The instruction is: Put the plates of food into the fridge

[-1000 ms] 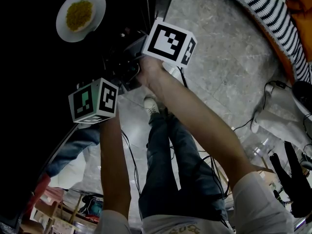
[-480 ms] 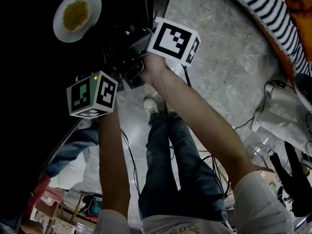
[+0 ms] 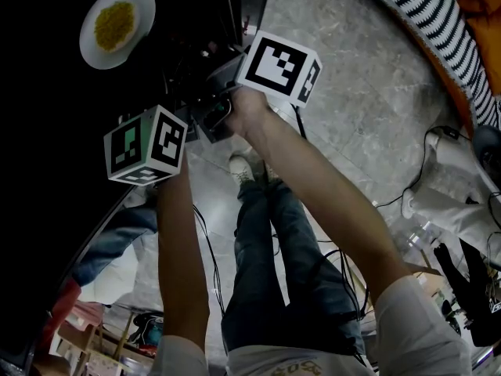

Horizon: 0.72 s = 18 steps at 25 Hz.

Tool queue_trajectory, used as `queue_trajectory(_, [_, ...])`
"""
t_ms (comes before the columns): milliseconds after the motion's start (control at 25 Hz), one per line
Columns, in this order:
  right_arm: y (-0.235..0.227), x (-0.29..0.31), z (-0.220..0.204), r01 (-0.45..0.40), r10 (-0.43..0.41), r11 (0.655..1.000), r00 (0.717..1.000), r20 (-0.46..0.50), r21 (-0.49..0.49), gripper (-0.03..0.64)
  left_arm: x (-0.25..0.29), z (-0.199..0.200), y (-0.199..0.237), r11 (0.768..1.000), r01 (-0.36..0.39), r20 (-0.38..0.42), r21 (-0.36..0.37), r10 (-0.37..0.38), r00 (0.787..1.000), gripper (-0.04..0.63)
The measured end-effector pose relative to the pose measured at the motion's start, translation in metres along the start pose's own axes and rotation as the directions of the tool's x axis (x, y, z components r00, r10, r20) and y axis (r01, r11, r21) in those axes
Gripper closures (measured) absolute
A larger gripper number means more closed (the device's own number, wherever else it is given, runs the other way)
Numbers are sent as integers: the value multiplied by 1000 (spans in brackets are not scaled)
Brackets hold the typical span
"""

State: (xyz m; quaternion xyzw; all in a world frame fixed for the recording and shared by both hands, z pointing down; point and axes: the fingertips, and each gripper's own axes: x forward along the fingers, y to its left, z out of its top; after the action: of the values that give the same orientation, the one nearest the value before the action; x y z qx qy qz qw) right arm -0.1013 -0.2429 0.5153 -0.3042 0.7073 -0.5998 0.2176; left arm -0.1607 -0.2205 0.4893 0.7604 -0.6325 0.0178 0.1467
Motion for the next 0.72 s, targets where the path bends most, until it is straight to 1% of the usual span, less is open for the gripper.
queue_trajectory(120, [-1,0,-1,6,-6,1000,1000,-4,-1,594,-2,3,-3,997,4,-6,74,-3,1000,589])
queue_trajectory(200, [-5,-2,0,11,-11,1000,1000,-2,3,594,-4,1,-3,995,2,-10,96,-1,1000,589])
queue_trajectory(400, [-5,-5,1,13,-13,1000,1000,0,12,594,-8,-4,-1,996,-19,-15,90,21,1000,589])
queue_trajectory(720, [1,-14,-3,4,-4,1000,1000,-10,-13,594,-18,-4,-4,995,-23,-10,96,24,1000,589])
